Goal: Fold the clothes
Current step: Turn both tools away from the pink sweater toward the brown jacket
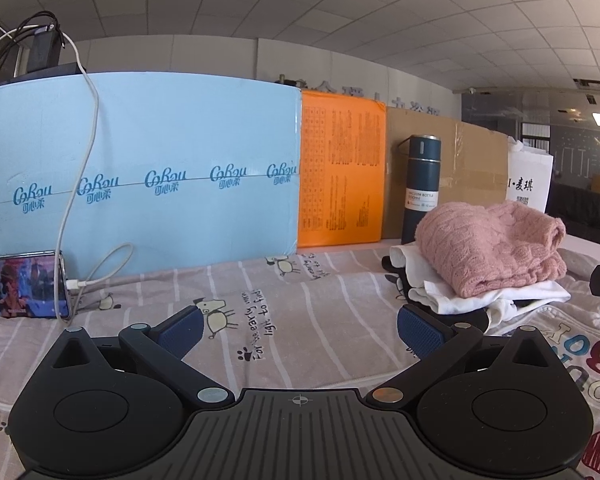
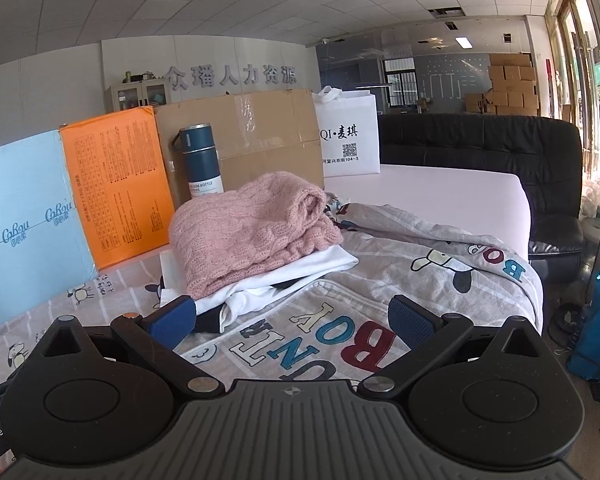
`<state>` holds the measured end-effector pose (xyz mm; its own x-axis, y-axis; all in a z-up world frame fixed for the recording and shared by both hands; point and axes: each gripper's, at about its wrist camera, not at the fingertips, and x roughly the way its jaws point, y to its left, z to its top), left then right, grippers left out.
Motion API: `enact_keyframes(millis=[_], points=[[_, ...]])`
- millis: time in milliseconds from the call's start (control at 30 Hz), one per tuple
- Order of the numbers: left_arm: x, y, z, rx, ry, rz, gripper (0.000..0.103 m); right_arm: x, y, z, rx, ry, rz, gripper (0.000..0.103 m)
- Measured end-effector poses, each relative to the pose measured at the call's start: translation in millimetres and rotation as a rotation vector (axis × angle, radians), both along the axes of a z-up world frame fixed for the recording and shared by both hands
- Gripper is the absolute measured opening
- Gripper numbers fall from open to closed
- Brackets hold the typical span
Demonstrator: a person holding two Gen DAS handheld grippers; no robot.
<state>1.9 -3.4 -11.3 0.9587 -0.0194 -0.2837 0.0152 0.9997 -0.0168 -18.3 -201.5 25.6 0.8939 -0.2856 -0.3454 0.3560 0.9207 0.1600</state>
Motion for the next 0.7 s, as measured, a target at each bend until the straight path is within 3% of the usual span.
enact_keyframes(millis=[267, 533, 700], points=[[-9.0, -1.0, 10.0, 0.004, -0.052, -0.016, 0.103, 6.4, -10.6, -3.0, 0.028, -0.007, 0.032, 0.103], [-28.8, 0.6, 29.9, -0.033, -0.201, -0.145, 0.103, -8.4, -24.4, -7.0, 0.085, -0.082, 0.115, 0.103], [-38.7, -1.2, 39.3, -0.04, -0.24, -0.185, 0.103, -13.6, -31.4, -9.4, 0.1, -0.113, 0.161, 0.103]])
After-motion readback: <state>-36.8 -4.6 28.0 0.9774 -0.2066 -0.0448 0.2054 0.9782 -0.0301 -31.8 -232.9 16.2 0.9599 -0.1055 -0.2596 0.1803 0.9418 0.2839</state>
